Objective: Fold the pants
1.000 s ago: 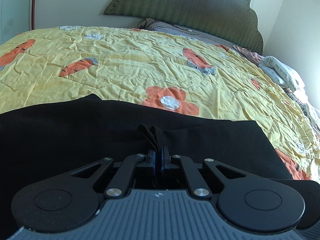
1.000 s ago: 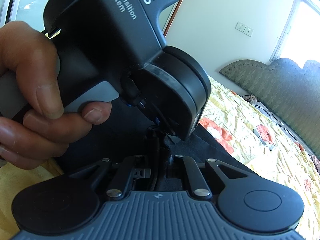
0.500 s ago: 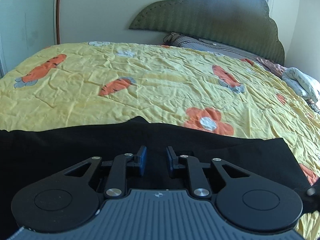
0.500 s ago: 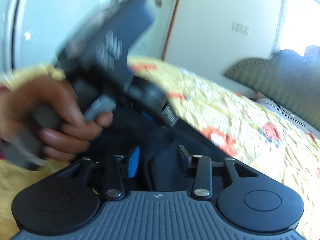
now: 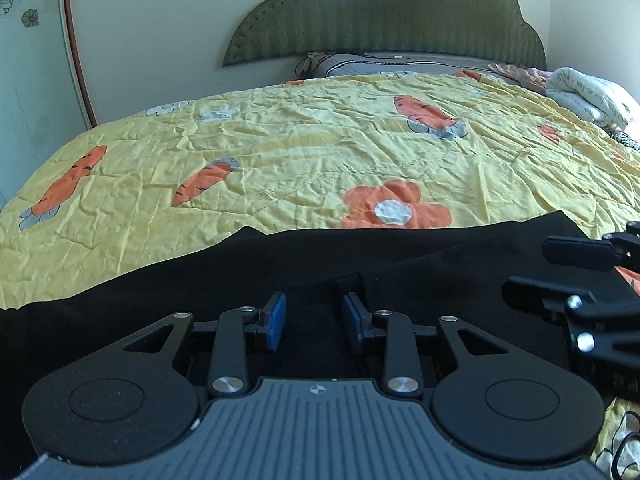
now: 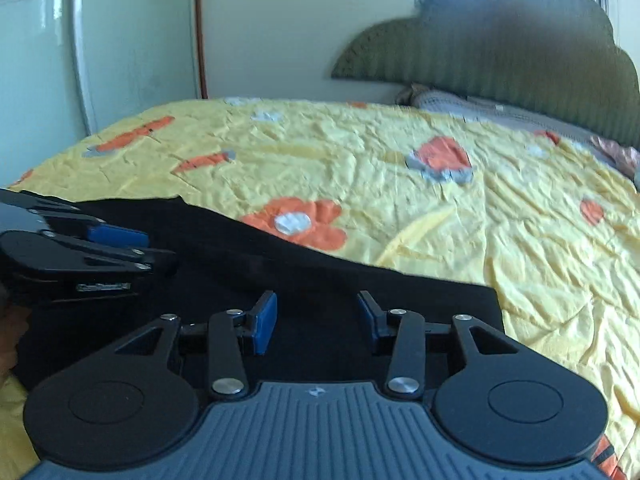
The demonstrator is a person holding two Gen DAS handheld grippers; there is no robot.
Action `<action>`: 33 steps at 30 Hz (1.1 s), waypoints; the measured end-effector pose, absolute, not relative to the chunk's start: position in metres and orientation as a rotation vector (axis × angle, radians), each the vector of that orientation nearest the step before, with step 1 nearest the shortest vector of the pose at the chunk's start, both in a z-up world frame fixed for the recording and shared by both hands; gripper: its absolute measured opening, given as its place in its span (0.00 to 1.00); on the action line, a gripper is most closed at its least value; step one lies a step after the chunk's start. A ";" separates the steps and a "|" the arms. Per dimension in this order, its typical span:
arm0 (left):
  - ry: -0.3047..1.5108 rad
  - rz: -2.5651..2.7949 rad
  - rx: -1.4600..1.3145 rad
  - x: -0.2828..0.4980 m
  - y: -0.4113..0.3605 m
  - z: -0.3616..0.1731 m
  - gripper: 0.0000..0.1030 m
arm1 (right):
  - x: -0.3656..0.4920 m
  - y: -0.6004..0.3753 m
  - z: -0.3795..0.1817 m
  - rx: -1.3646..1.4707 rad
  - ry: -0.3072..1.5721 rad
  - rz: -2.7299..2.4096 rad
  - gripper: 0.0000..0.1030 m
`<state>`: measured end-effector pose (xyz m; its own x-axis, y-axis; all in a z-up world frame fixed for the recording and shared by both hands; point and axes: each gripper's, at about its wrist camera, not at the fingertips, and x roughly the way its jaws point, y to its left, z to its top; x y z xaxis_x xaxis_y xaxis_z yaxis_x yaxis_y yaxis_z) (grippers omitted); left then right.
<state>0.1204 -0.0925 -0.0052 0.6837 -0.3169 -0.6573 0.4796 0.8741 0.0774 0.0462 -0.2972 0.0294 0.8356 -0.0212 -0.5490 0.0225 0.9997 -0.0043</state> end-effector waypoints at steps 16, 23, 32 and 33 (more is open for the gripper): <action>0.751 -0.332 0.167 0.126 -0.050 -0.007 0.43 | 0.054 -0.258 0.002 -0.019 0.649 0.079 0.49; 0.740 -0.286 0.176 0.123 -0.037 -0.005 0.48 | 0.052 -0.251 0.003 -0.013 0.637 0.036 0.51; 0.745 -0.264 0.132 0.123 -0.012 -0.003 0.53 | 0.057 -0.239 0.002 -0.023 0.650 0.032 0.51; 0.745 -0.260 0.133 0.124 -0.010 -0.004 0.54 | 0.056 -0.238 0.004 -0.020 0.639 0.023 0.51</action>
